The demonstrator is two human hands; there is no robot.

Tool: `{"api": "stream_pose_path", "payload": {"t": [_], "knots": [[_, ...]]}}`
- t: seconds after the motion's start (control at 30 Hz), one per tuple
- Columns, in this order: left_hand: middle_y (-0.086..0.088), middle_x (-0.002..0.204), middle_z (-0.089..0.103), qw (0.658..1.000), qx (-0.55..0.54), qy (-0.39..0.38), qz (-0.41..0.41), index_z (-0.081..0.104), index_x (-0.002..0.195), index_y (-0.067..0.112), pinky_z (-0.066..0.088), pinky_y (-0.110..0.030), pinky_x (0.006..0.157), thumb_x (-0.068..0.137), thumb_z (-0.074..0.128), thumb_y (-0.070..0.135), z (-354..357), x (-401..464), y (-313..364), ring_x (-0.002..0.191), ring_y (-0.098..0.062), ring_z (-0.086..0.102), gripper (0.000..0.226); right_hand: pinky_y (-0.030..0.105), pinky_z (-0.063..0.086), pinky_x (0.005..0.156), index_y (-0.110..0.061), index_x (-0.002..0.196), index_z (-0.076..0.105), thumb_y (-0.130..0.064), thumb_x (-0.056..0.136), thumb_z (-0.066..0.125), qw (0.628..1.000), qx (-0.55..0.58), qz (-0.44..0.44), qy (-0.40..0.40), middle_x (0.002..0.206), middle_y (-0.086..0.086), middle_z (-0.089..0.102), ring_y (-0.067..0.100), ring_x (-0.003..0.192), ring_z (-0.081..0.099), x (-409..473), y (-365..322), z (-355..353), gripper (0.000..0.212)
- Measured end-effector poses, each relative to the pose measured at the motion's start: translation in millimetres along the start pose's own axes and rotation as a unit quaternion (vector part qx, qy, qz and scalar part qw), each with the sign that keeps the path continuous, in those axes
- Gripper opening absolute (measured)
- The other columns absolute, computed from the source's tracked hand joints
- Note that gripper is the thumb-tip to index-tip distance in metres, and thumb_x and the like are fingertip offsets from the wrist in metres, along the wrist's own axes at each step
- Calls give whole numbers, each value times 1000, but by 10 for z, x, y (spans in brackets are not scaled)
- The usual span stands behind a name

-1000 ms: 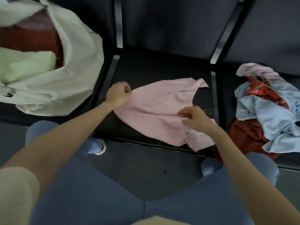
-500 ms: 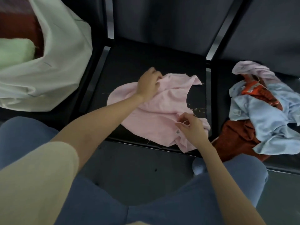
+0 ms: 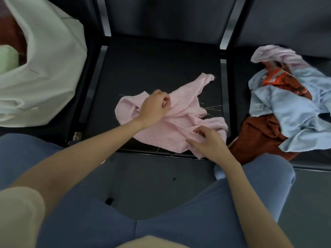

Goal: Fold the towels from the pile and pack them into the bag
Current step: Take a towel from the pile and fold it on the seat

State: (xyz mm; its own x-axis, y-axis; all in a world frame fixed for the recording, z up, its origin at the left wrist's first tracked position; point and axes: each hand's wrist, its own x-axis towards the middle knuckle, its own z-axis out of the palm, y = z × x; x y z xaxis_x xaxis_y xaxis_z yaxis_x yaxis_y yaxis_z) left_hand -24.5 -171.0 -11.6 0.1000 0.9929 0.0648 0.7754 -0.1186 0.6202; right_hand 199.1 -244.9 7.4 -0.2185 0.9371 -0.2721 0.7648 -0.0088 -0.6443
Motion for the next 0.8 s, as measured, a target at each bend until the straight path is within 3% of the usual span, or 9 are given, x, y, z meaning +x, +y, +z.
{"api": "stream_pose_path", "payload": {"t": [0.1,0.17,0.27,0.33,0.43,0.53,0.67,0.73,0.8], "knots": [[-8,109,58,996,68,15,-48,67,100,11,38,-25,78,90,59,17,24,110,46,96,-22,55,14,13,44,64,-16,88,62,-16,80,70,999,39,4,-13,75,-15,61,8,74,58,-13,37,-23,11],[-7,114,57,992,109,-21,-59,66,109,15,36,-31,86,91,59,25,1,181,54,104,-24,53,22,10,44,61,-14,84,64,-11,82,69,997,82,-2,-7,74,-14,62,8,73,58,-24,84,-36,6],[-3,110,60,988,107,-94,-65,63,114,18,38,-38,93,89,62,42,-80,197,54,100,-19,57,34,8,40,59,-14,81,67,-10,81,72,989,140,-10,41,70,-13,63,-3,67,55,-30,125,-53,7],[-4,108,59,980,161,-102,-53,61,115,17,39,-40,94,86,64,46,-124,108,45,97,-20,58,41,7,38,58,-10,80,69,-4,77,75,984,149,-16,93,69,-11,62,-5,64,54,-3,132,-71,9],[-10,106,60,953,288,-82,-50,60,110,12,41,-38,84,85,66,47,-149,-88,6,96,-26,57,44,7,38,61,-10,82,71,-1,72,78,975,159,-26,152,78,-2,66,-5,68,55,54,123,-84,15],[-13,102,60,943,318,-63,-75,61,99,8,35,-35,71,87,65,41,-177,-268,-37,93,-30,56,35,12,43,63,-9,87,73,4,75,71,969,164,-52,177,87,4,65,8,73,58,104,88,-45,18],[-8,84,61,956,287,-40,-53,58,84,9,32,-33,60,90,59,42,-209,-486,-84,72,-25,55,33,28,51,65,-8,87,71,3,74,63,961,175,-86,195,88,4,62,17,76,58,139,34,21,20],[-4,78,57,977,200,-21,-66,58,81,9,35,-31,56,94,53,47,-214,-481,-96,65,-20,52,40,30,52,66,-10,87,70,-4,72,60,961,178,-93,190,89,1,62,17,76,59,141,15,34,20],[-4,85,60,991,109,-20,-80,63,90,9,40,-31,59,99,46,40,-216,-336,-115,72,-19,57,36,30,52,66,-9,88,70,-7,70,59,962,181,-93,182,89,0,61,16,76,59,145,-4,45,21]]}}
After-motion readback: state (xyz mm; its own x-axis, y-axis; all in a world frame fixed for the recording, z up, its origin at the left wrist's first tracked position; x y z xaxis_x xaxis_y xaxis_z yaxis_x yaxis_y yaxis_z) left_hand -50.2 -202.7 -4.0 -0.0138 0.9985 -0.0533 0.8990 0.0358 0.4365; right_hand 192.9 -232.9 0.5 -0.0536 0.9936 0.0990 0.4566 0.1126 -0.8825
